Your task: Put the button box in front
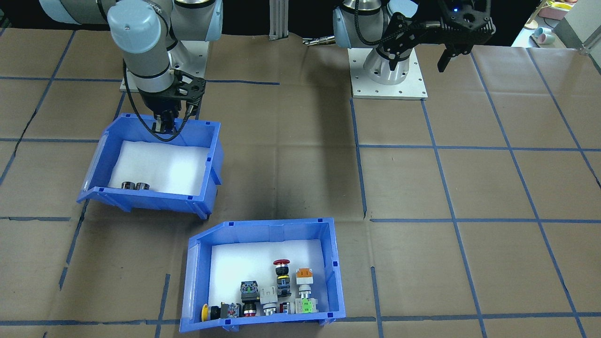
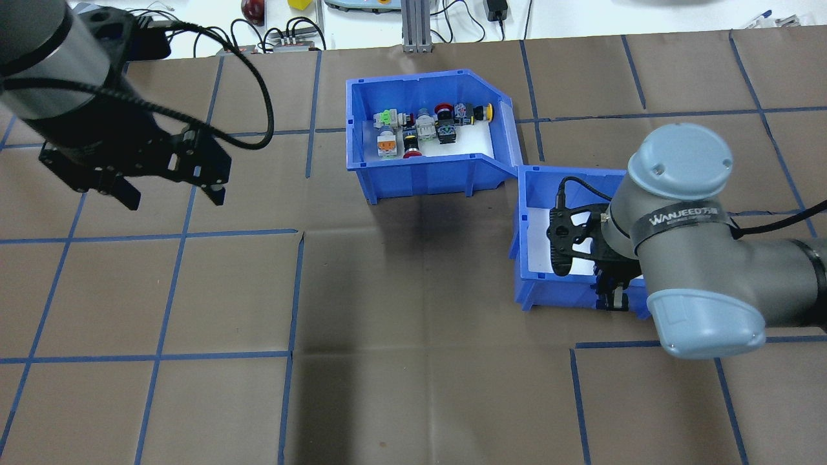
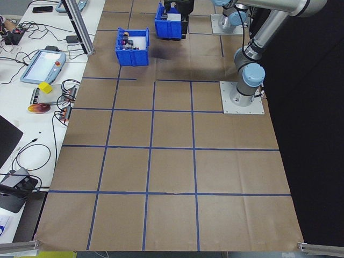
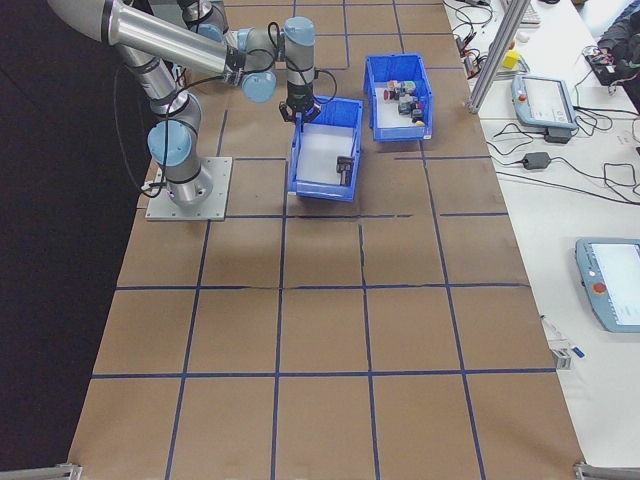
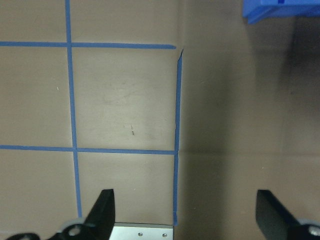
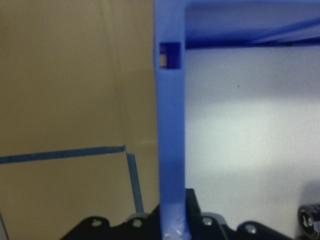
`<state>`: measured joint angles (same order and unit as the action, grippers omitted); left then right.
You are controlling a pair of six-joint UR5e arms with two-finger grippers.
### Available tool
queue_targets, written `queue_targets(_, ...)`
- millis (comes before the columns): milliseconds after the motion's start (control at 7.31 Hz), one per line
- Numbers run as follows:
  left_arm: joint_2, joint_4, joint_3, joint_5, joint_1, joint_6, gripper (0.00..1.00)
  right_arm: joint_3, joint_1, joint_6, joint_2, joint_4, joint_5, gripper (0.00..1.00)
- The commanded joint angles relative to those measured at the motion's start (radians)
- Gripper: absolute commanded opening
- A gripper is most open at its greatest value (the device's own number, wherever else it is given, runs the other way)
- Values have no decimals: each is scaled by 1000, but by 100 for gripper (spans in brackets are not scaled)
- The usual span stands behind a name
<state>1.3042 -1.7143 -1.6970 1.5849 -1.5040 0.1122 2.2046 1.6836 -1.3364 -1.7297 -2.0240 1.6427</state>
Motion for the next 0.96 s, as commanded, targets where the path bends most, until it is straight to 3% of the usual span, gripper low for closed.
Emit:
queue_targets(0,-22,44,-36,-12,7,-26,100,3,166,117,4,-60,2,9)
queue_targets(410,29,53,-9,3,-57,7,100,-2,284,239,24,-64,0,9)
queue_targets(821,20,51,-7,4,-79,-8,100,-17,370,278,55,-67,2,9)
